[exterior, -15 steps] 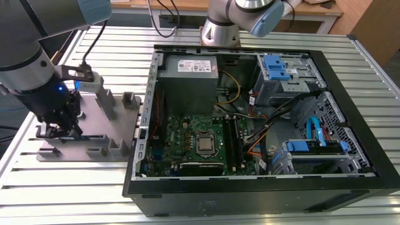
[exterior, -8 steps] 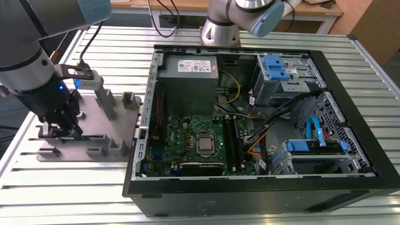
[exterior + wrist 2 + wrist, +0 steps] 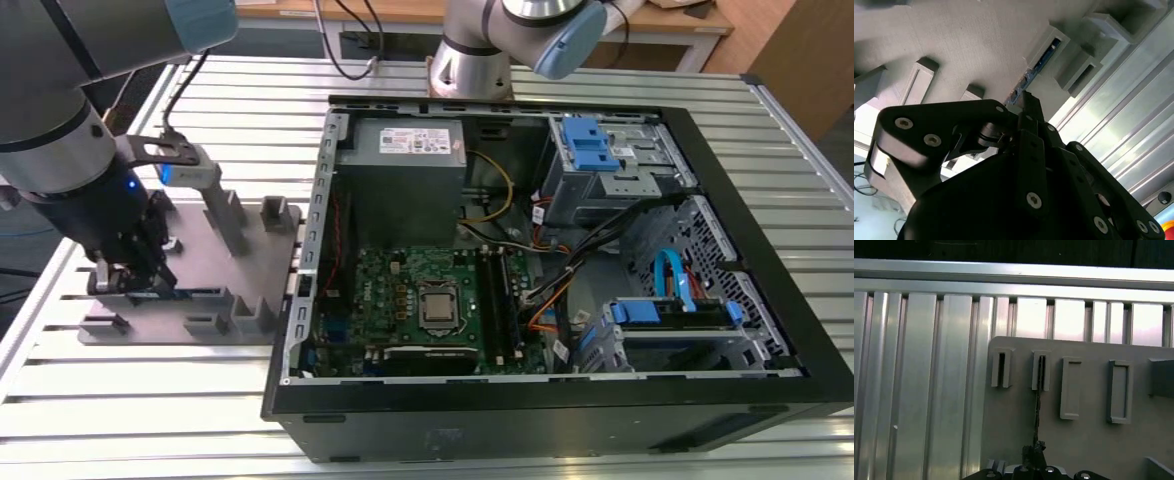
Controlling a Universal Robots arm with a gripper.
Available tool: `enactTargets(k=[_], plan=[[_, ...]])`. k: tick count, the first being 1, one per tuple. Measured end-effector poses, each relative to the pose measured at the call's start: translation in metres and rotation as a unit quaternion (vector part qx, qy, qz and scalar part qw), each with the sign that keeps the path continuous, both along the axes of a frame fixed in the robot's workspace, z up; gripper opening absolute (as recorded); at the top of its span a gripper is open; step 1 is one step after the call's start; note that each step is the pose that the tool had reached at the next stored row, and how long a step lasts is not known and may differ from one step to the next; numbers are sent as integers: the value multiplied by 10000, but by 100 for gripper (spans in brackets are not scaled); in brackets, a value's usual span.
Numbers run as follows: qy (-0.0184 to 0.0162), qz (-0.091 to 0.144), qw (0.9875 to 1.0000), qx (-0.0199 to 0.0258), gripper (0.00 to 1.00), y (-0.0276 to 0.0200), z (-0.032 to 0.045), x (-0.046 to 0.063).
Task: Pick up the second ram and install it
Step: 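Pick up the second ram and move it above second insertion slot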
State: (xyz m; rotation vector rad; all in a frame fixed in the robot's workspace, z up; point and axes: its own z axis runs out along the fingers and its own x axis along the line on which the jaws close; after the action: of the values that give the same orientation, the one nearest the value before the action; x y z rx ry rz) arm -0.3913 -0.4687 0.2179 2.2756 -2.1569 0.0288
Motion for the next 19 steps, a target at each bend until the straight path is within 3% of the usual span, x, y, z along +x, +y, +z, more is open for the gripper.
enactTargets(k=[8, 15, 19], plan=[[0, 356, 9994, 0, 11, 0, 0, 0], [0, 653, 9979, 0, 11, 0, 0, 0], [0, 563, 9984, 0, 11, 0, -4, 0]])
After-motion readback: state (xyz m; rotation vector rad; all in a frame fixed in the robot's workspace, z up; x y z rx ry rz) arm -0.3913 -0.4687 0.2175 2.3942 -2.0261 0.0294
